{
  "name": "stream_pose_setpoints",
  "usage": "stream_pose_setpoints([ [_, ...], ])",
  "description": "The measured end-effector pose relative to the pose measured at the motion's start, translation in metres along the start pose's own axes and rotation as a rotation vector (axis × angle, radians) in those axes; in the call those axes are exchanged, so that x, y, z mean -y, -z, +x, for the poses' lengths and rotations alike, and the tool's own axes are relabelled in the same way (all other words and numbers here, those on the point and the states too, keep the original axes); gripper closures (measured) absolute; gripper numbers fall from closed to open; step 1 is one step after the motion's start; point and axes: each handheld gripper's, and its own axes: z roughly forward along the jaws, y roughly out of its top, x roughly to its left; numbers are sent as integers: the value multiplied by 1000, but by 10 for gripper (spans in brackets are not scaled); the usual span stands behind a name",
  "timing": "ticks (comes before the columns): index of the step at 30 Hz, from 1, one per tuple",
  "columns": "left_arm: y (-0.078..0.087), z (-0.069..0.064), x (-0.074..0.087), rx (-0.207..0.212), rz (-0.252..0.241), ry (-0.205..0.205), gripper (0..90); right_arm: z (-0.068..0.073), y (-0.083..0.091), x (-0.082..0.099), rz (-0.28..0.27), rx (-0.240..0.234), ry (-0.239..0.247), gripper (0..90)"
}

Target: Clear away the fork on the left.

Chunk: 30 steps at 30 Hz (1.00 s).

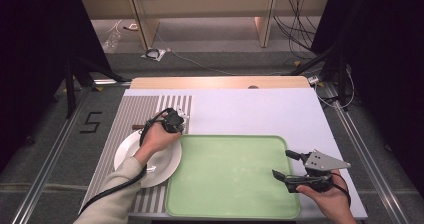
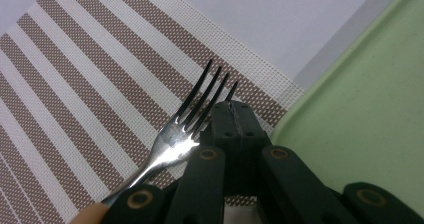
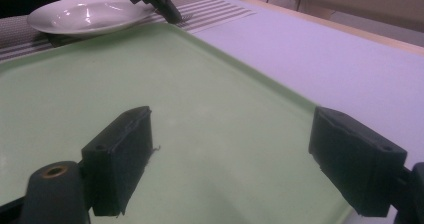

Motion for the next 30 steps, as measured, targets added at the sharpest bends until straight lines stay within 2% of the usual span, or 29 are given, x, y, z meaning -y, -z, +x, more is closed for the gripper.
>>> stream_pose_setpoints([
  [6,-7,6,0,-13,27,8,899,0,0,0,0,0,-4,187],
  [13,-9,11,-4,-20,35,17,899,0,0,0,3,1,-4,187],
  [22,-14,24,-10,-23,63,32,899,-1,-2,1,-6,-6,-9,187],
  [30,-19,31,-13,-21,55,74,899,0,-1,0,9,0,-1,187],
])
